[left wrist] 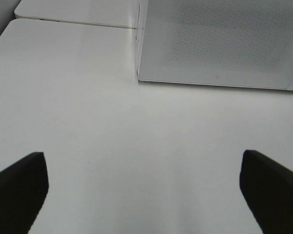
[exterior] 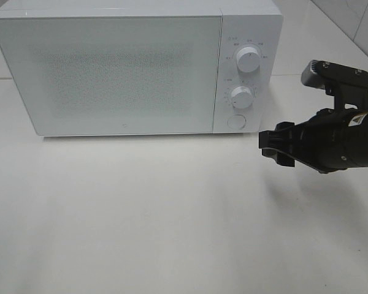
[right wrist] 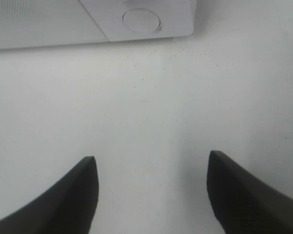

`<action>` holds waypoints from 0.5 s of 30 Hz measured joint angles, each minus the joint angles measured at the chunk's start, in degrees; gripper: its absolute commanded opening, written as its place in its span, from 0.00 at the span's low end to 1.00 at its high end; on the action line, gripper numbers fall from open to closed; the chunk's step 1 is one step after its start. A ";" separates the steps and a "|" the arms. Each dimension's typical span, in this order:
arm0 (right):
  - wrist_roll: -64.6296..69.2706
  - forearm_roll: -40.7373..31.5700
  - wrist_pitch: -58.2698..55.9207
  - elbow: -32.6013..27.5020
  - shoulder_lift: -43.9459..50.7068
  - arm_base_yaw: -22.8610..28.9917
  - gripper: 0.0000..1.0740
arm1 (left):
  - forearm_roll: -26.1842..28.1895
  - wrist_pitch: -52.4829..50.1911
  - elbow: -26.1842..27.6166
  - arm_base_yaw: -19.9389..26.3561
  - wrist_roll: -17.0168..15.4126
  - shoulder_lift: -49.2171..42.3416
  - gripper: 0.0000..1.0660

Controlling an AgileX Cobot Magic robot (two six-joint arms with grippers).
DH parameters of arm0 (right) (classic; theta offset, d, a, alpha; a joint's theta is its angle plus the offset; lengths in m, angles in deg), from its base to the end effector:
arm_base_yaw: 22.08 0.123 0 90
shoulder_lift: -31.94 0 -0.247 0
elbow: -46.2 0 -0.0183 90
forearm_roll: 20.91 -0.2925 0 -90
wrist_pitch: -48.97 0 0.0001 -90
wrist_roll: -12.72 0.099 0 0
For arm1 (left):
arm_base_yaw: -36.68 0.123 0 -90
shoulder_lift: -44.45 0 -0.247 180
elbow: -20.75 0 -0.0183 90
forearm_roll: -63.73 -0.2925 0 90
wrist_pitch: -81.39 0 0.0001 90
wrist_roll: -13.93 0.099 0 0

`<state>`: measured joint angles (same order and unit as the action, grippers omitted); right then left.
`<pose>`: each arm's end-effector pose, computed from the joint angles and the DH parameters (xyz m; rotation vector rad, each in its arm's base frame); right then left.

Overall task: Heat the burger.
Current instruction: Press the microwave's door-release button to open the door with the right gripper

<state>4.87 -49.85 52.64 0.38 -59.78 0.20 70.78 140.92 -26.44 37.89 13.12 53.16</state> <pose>0.2687 0.1068 0.0972 -0.0102 2.3689 0.3341 0.0770 -0.0089 0.2975 -0.0308 2.0113 -0.1421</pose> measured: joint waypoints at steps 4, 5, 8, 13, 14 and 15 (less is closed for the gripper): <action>-1.38 7.33 -14.21 3.95 3.32 -3.04 0.59 | 0.00 0.00 0.00 0.00 0.00 0.00 0.94; -0.97 9.51 -17.25 4.81 4.01 -3.32 0.59 | 0.00 0.00 0.00 0.00 0.00 0.00 0.94; 1.32 15.93 -25.84 7.28 6.02 -3.38 0.59 | 0.00 0.00 0.00 0.00 0.00 0.00 0.94; 5.27 21.43 -37.24 9.91 9.97 -3.38 0.59 | 0.00 0.00 0.00 0.00 0.00 0.00 0.94; 5.44 21.83 -38.45 9.97 11.00 -3.38 0.59 | 0.00 0.00 0.00 0.00 0.00 0.00 0.94; 5.44 21.83 -38.45 9.97 11.00 -3.38 0.59 | 0.00 0.00 0.00 0.00 0.00 0.00 0.94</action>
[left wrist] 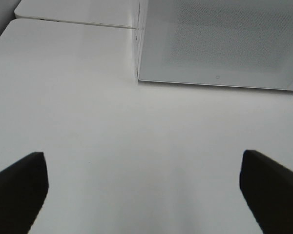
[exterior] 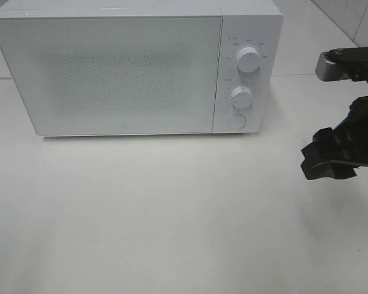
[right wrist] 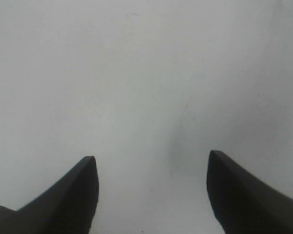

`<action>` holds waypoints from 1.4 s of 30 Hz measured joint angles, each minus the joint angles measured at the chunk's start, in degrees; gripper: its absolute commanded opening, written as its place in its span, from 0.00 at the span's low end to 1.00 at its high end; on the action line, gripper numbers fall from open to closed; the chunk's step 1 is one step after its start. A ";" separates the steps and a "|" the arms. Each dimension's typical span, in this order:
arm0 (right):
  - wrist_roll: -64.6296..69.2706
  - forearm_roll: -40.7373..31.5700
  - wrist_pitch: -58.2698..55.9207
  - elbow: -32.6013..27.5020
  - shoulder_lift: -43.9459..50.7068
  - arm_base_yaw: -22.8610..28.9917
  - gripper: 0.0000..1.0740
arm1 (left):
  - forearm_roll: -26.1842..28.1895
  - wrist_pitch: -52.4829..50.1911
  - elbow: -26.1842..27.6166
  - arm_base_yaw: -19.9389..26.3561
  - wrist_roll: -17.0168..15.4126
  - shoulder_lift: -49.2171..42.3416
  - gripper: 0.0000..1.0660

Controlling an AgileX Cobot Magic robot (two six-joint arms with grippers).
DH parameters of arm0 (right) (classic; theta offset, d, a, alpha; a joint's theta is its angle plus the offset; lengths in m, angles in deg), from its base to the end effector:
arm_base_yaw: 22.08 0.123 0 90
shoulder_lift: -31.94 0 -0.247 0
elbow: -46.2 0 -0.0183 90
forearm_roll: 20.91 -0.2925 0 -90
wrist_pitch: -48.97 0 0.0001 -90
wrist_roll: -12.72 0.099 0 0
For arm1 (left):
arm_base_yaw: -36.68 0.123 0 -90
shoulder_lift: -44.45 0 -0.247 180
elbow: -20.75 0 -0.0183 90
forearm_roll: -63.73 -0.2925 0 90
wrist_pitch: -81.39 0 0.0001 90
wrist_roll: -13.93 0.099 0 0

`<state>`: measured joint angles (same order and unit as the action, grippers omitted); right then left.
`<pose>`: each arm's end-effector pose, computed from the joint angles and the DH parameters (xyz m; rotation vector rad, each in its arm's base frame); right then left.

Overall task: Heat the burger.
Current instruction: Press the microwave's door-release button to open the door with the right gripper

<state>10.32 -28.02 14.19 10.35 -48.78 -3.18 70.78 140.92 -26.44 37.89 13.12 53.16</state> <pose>0.2603 0.0965 0.1658 -0.3804 2.6248 0.2242 0.0770 -0.0089 0.2975 -0.0308 2.0113 -0.1421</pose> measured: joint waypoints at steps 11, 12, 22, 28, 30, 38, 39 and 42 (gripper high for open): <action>0.69 0.69 -8.71 0.00 13.46 0.00 0.63 | 0.00 0.00 0.00 0.00 0.00 0.00 0.94; 0.69 1.15 -9.00 0.00 16.16 0.00 0.68 | 0.00 0.00 0.00 0.00 0.00 0.00 0.94; 1.55 8.25 -11.80 -3.04 34.84 -0.23 0.78 | 0.00 0.00 0.00 0.00 0.00 0.00 0.94; 2.86 9.85 -15.36 -5.16 45.03 -5.44 0.77 | 0.00 0.00 0.00 0.00 0.00 0.00 0.94; 2.92 10.26 -15.70 -6.19 48.24 -7.51 0.76 | 0.00 0.00 0.00 0.00 0.00 0.00 0.94; 4.24 10.77 -16.50 -9.11 61.25 -12.43 0.70 | 0.00 0.00 0.00 0.00 0.00 0.00 0.94; 4.24 10.77 -16.50 -9.11 61.25 -12.43 0.70 | 0.00 0.00 0.00 0.00 0.00 0.00 0.94; 4.93 10.71 -16.50 -9.11 64.00 -12.66 0.70 | 0.00 0.00 0.00 0.00 0.00 0.00 0.94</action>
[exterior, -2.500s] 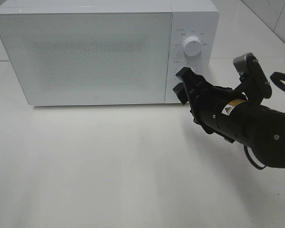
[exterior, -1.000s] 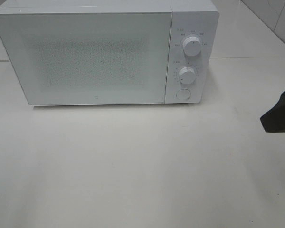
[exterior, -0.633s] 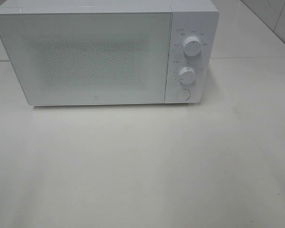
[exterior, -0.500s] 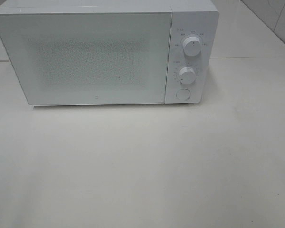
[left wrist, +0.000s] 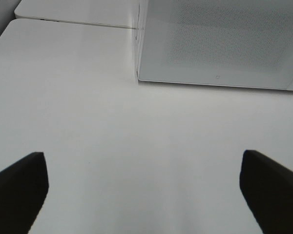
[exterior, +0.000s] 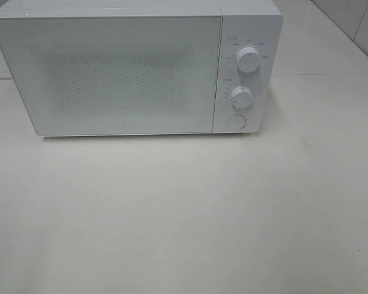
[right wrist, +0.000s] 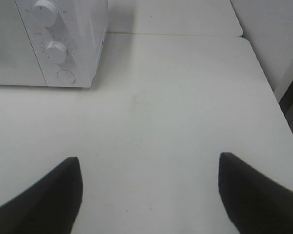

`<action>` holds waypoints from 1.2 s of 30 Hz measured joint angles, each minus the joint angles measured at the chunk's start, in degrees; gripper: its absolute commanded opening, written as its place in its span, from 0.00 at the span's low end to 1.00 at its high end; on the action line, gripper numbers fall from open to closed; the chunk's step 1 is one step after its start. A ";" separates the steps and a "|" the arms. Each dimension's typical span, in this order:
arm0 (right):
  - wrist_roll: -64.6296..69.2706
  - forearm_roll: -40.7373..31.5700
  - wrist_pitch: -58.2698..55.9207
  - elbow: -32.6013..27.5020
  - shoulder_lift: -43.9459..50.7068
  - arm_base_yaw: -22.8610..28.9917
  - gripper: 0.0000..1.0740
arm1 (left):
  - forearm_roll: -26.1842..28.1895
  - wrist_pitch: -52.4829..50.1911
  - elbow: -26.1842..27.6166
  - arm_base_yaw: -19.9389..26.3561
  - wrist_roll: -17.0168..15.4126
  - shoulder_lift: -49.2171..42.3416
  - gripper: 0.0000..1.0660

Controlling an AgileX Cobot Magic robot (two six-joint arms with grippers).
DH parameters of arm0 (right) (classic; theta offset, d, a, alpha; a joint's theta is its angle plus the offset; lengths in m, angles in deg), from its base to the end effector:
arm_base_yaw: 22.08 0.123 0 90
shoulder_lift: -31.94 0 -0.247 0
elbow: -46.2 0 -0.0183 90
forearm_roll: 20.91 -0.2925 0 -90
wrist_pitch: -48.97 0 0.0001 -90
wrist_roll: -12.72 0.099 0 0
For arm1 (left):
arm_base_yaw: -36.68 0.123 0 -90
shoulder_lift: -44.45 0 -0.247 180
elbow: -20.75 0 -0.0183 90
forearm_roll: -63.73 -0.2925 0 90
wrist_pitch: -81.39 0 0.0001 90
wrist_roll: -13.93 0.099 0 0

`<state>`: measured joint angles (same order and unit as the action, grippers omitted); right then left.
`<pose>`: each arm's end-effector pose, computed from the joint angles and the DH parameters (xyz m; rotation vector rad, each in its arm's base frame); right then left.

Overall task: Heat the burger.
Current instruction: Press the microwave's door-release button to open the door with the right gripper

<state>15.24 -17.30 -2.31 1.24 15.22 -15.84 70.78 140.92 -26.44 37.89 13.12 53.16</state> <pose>0.1032 0.0064 0.3104 -0.0707 1.9689 0.0257 0.0770 -0.0089 0.2975 -0.0308 2.0113 -0.1421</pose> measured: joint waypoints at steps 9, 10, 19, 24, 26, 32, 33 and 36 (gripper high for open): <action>2.06 -0.06 -3.72 -0.97 7.62 -1.32 0.70 | 0.00 0.00 0.00 0.00 0.00 0.00 0.94; 2.06 -0.06 -5.50 -1.49 7.96 -1.32 0.70 | 0.00 0.00 0.00 0.00 0.00 0.00 0.94; 2.23 -0.06 -5.79 -1.72 7.96 -1.32 0.70 | 0.00 0.00 0.00 0.00 0.00 0.00 0.94; 2.23 -0.06 -5.79 -1.72 7.96 -1.32 0.70 | 0.00 0.00 0.00 0.00 0.00 0.00 0.94; 2.23 -0.06 -5.79 -1.72 7.96 -1.32 0.70 | 0.00 0.00 0.00 0.00 0.00 0.00 0.94; 2.23 0.00 -5.79 -1.72 7.91 -1.32 0.70 | 0.00 0.00 0.00 0.00 0.00 0.00 0.94; 2.23 0.00 -5.79 -1.72 7.73 -1.32 0.70 | 0.00 0.00 0.00 0.00 0.00 0.00 0.94; 2.23 0.00 -5.67 -1.26 4.58 -1.32 0.70 | 0.00 0.00 0.00 0.00 0.00 0.00 0.94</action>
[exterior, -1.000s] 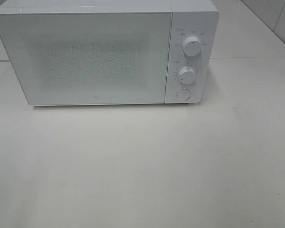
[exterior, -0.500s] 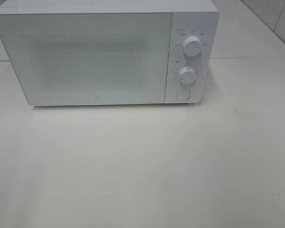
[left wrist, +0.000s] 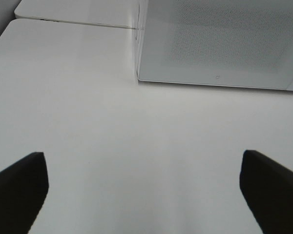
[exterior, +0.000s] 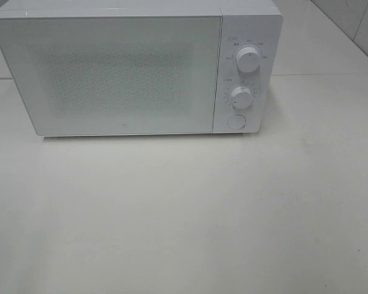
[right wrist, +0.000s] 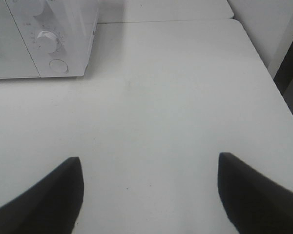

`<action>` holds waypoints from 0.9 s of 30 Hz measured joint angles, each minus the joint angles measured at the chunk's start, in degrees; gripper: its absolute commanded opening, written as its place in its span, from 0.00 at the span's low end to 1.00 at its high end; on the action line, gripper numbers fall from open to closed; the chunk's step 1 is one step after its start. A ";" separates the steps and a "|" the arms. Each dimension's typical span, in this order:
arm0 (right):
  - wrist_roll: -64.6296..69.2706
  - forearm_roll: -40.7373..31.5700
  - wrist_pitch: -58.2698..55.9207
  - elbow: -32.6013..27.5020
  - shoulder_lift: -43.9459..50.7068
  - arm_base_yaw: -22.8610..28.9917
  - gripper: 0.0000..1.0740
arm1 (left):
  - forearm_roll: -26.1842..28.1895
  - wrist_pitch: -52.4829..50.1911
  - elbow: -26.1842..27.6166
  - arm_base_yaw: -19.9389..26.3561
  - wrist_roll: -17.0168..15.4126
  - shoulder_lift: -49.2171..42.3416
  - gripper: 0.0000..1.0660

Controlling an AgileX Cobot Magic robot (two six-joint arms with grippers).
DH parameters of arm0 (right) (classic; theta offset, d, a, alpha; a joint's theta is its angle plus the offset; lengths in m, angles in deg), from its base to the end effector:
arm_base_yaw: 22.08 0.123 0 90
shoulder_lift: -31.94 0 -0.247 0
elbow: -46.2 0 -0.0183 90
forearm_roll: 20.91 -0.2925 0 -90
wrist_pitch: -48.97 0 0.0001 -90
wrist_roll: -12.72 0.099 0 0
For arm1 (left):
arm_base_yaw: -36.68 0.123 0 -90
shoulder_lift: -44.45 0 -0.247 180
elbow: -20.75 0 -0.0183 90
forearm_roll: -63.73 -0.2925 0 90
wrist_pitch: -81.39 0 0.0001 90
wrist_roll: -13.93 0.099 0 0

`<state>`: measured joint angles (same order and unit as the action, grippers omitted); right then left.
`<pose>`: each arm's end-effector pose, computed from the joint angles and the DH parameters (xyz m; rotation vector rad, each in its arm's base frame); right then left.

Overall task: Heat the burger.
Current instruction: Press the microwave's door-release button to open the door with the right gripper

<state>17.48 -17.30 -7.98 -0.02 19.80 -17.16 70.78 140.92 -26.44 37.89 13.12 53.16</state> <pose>0.0874 0.0023 0.3017 -0.0037 2.0111 0.0327 0.0770 -0.0089 0.2975 -0.0308 2.0113 -0.1421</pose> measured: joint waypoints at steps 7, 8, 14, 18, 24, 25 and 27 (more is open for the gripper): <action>0.00 0.00 5.33 1.03 -5.96 0.00 0.70 | 0.00 0.00 0.00 0.00 0.00 0.00 0.94; 0.00 0.00 6.47 1.03 -6.82 0.00 0.70 | 0.00 0.00 0.00 0.00 0.00 0.00 0.94; 0.00 0.00 14.21 1.03 -14.09 0.00 0.70 | 0.00 0.00 0.00 0.00 0.00 0.00 0.94; 0.00 0.00 16.50 1.03 -16.44 0.00 0.69 | 0.00 0.00 0.00 0.00 0.00 0.00 0.94; 0.00 0.00 21.89 1.03 -23.32 0.00 0.69 | 0.00 0.00 0.00 0.00 0.00 0.00 0.94; 0.00 0.00 23.38 1.03 -25.61 0.00 0.69 | 0.00 0.00 0.00 0.00 0.00 0.00 0.94; 0.06 0.00 25.84 1.03 -29.39 0.00 0.69 | 0.00 0.00 0.00 0.00 0.00 0.00 0.94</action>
<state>17.53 -17.30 17.86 1.01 -9.59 -17.16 70.78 140.92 -26.44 37.89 13.12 53.16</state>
